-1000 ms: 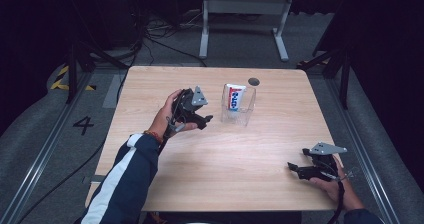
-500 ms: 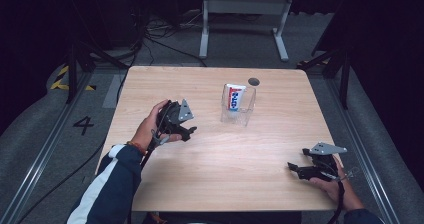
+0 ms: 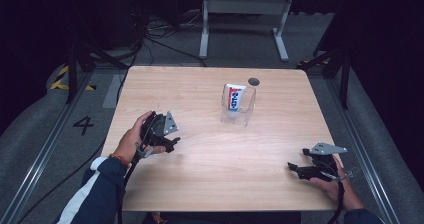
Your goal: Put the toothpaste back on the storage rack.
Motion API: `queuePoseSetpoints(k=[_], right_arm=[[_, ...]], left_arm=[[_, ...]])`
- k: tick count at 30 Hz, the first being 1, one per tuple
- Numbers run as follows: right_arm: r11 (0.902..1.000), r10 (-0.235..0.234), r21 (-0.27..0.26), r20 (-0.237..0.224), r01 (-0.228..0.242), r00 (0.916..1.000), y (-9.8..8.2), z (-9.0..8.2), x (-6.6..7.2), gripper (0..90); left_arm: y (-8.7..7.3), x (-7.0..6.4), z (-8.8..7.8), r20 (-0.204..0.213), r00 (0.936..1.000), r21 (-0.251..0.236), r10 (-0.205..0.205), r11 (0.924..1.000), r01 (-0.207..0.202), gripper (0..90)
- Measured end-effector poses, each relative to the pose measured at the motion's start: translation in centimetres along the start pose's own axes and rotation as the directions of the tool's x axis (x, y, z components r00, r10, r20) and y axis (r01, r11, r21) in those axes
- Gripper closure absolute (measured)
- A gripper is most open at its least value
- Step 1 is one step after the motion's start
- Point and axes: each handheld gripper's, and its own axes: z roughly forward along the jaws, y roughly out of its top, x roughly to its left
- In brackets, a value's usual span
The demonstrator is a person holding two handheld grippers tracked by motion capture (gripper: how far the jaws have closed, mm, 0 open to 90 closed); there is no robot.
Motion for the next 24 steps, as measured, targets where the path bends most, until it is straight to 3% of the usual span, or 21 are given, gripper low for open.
queuePoseSetpoints(k=[10, 12, 16, 22, 24], right_arm=[[1.0000, 0.000, 0.000, 0.000, 0.000, 1.0000, 0.0, 0.0, 0.0, 14.5], [1.0000, 0.001, 0.000, 0.000, -0.001, 1.0000, 0.0, 0.0, 0.0, 14.5], [1.0000, 0.001, 0.000, 0.001, -0.001, 1.0000, 0.0, 0.0, 0.0, 14.5], [1.0000, 0.005, -0.001, 0.002, -0.005, 1.0000, 0.0, 0.0, 0.0, 14.5], [1.0000, 0.006, -0.001, 0.002, -0.006, 1.0000, 0.0, 0.0, 0.0, 14.5]], left_arm=[[-3.3, -0.8, -1.1, -0.015, 0.9998, 0.050, -0.010, 0.9987, 0.011, 19.1], [-4.4, -1.1, -1.3, -0.010, 0.9993, 0.040, -0.035, 0.9986, 0.036, 19.2], [-5.5, -1.4, -1.6, -0.014, 0.9990, 0.051, -0.042, 0.9978, 0.043, 19.4], [-8.0, -1.8, -1.8, -0.009, 0.9961, 0.056, -0.087, 0.9945, 0.088, 19.5], [-9.1, -1.9, -2.0, -0.002, 0.9931, 0.054, -0.117, 0.9917, 0.117, 19.3]])
